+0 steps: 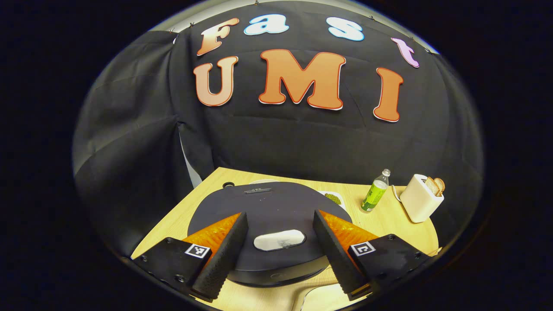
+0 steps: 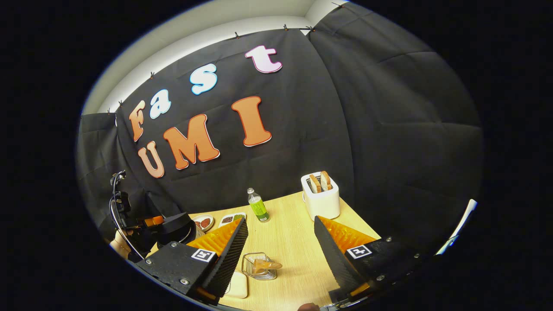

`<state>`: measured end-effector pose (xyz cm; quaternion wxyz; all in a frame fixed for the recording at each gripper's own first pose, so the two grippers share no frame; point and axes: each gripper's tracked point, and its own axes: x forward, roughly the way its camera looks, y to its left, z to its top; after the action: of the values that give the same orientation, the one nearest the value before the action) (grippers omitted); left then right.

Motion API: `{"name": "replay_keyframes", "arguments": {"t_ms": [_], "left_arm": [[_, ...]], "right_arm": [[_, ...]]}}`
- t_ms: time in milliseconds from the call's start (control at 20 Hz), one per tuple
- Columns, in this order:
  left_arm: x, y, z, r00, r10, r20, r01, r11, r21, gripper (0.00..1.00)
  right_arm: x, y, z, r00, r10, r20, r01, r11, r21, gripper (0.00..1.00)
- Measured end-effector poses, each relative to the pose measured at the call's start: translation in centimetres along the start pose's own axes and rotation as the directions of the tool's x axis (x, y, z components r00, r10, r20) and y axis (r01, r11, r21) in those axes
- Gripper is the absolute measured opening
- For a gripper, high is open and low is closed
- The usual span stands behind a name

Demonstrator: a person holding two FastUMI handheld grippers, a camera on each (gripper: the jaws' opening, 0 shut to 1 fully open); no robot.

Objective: Close the left gripper, press the button to open the rice cooker; take a wooden spoon from the chopstick holder with the right hand, scoop a spoonful of rice and pour it into the rice cooker, then put the wooden spoon back into the chopstick holder.

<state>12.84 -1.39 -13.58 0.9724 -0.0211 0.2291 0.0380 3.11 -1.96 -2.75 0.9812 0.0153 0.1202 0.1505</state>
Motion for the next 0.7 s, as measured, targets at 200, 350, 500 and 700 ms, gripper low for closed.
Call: {"name": "replay_keyframes", "arguments": {"t_ms": [200,350,500,700], "left_arm": [[0.1,-0.3,-2.1,1.0,0.016,0.023,-0.017,1.0,0.011,1.0],[0.2,-0.4,-3.9,0.999,0.022,0.028,-0.023,0.999,0.038,0.96],[0.6,-0.5,-5.2,0.999,0.029,0.028,-0.03,0.998,0.046,0.98],[0.7,-0.8,-5.8,0.998,0.036,0.054,-0.04,0.997,0.062,1.0]], "right_arm": [[0.0,-0.3,-0.7,1.0,0.001,-0.026,-0.001,1.0,0.01,0.95],[0.0,-1.0,-1.2,0.999,-0.021,-0.035,0.021,1.0,-0.015,0.95],[-0.2,-1.6,-0.5,0.999,-0.043,-0.022,0.042,0.999,-0.029,0.95],[-0.3,-2.5,-0.1,0.997,-0.075,-0.009,0.075,0.997,-0.032,0.95]]}}
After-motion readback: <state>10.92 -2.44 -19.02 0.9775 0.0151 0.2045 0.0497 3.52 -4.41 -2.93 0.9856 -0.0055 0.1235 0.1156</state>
